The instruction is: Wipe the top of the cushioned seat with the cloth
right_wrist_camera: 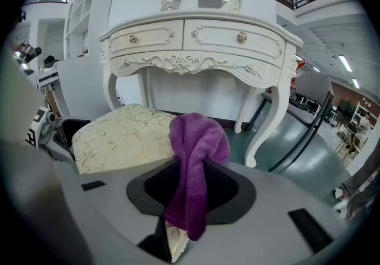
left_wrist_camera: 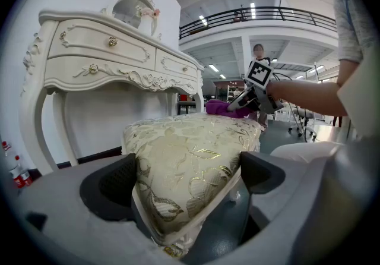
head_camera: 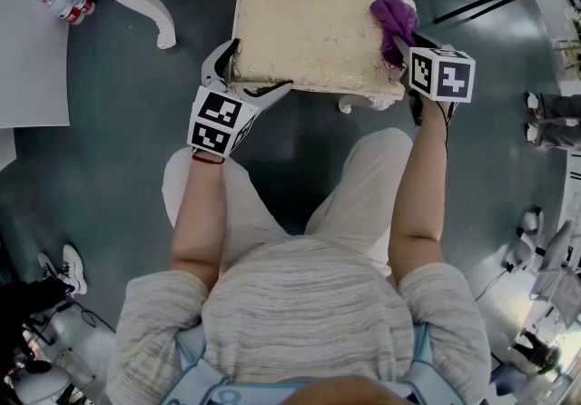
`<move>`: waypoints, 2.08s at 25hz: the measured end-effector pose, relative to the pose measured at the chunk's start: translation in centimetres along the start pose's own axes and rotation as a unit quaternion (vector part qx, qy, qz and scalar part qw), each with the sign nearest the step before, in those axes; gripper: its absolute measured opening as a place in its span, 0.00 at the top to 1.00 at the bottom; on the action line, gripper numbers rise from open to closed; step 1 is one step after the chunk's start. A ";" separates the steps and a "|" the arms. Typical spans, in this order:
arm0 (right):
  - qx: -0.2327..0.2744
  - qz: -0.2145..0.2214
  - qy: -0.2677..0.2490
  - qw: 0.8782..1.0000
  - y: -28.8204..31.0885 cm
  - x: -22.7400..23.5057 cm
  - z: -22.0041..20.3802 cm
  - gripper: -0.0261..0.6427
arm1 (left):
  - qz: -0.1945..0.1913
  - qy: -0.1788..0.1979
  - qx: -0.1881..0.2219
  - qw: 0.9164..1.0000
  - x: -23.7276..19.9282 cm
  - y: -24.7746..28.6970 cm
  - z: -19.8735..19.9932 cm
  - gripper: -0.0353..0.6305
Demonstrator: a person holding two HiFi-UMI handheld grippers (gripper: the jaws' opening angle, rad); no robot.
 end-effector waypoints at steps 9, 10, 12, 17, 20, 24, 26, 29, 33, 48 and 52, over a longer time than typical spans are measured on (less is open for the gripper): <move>-0.010 -0.026 0.002 1.000 -1.0 1.2 -0.8 0.80 | -0.001 0.000 0.000 1.000 0.0 0.0 0.0 0.11; -0.012 -0.036 0.001 0.999 -1.2 1.4 -1.0 0.80 | -0.001 0.000 0.000 1.000 0.0 0.0 0.0 0.11; -0.016 -0.057 -0.002 0.998 -1.9 1.9 -1.3 0.80 | -0.001 0.000 0.000 1.000 0.0 0.0 0.1 0.11; -0.038 -0.091 -0.010 0.995 -4.1 2.7 -2.5 0.80 | -0.004 -0.001 0.000 1.000 0.0 0.0 0.1 0.11; -0.041 -0.092 -0.011 0.995 -5.6 2.2 -2.9 0.80 | -0.004 0.000 0.001 1.000 0.0 -0.1 0.2 0.11; -0.044 -0.081 0.003 0.996 -6.6 0.7 -3.6 0.80 | -0.003 0.000 0.001 1.000 -0.1 -0.1 0.1 0.11; -0.047 -0.072 0.010 0.996 -6.6 0.0 -4.1 0.80 | -0.004 0.000 0.001 1.000 0.0 -0.1 0.1 0.11; -0.052 -0.062 0.011 0.997 -6.1 -0.9 -4.8 0.80 | -0.004 0.000 0.001 1.000 0.1 -0.1 0.1 0.11; -0.052 -0.052 0.016 0.997 -5.4 -1.6 -5.1 0.80 | -0.004 0.000 0.000 1.000 0.0 0.0 0.1 0.11; -0.045 -0.026 -0.002 0.999 -4.5 -4.1 -4.2 0.80 | -0.005 0.002 -0.003 1.000 0.1 -0.1 -0.1 0.11; -0.042 -0.020 0.001 0.999 -4.4 -4.4 -4.0 0.80 | -0.008 0.004 -0.001 1.000 0.0 -0.1 0.1 0.11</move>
Point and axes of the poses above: the fingertips, and each gripper's own axes: y forward along the fingers, x to its right, z out of its top, the point moved 6 cm from there along -y, backward along the fingers, and after that the axes turned 10 degrees about z, right-handed, at the moved point
